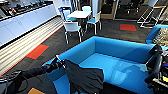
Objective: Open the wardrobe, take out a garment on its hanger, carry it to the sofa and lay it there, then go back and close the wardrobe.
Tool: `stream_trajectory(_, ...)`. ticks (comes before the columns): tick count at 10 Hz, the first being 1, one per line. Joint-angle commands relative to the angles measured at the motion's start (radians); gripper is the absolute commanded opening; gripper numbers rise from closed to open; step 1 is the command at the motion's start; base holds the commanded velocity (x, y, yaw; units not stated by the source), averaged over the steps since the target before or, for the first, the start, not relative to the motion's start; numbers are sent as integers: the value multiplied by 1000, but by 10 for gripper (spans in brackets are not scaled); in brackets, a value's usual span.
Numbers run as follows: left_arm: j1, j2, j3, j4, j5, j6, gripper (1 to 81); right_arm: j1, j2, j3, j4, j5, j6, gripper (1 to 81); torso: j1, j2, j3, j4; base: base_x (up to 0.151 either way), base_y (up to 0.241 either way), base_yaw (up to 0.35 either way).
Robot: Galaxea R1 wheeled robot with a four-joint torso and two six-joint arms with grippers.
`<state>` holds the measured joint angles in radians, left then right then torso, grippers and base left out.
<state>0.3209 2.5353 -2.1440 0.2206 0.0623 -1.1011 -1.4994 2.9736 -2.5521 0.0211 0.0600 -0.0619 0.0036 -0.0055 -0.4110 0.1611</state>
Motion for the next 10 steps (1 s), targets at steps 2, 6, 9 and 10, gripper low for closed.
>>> stream_trajectory(2, -101, -119, 55, 14, -59, 3, 10, -17, 11, 20, -10, -77, -3, 811, 0, 0, 0, 0, 0, 0, 0)
stream_trajectory(6, -58, -179, 72, 14, -84, -3, 811, -19, 12, 21, -10, -74, -3, 811, 0, 0, 0, 0, 0, 0, 0)
stream_trajectory(9, -9, -194, 90, 16, -104, -3, 811, -19, 14, 21, -10, -74, -3, 811, 0, 0, 0, 0, 0, 0, 0)
stream_trajectory(10, 25, -203, 132, 44, -104, 4, 811, -17, 15, 21, -10, -69, -4, 811, 0, 0, 0, 0, 0, 0, 0)
